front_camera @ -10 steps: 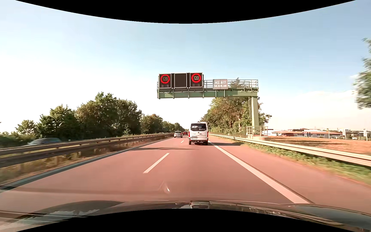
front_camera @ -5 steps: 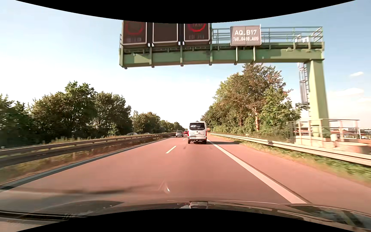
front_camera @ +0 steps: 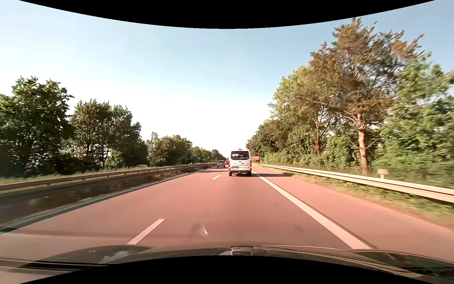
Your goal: Follow the waypoints while adhering to traffic rules and regulations
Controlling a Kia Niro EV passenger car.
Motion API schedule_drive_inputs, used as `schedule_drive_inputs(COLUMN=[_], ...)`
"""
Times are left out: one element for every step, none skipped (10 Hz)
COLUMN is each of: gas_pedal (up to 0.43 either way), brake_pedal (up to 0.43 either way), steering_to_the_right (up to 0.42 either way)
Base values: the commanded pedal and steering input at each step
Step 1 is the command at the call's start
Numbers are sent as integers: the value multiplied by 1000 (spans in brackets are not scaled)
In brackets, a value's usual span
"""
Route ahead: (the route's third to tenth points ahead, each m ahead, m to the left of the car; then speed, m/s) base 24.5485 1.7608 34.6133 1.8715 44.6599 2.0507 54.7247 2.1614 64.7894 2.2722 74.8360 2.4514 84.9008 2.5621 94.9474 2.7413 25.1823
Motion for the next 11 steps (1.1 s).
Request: schedule_drive_inputs(gas_pedal=[287,287,287,287,287,287,299,299,299,299,299], brake_pedal=[6,6,6,6,6,6,6,6,6,6,6], steering_to_the_right=[-3,-3,-3,-3,-3,-3,-3,-3,-3,-3,-3])
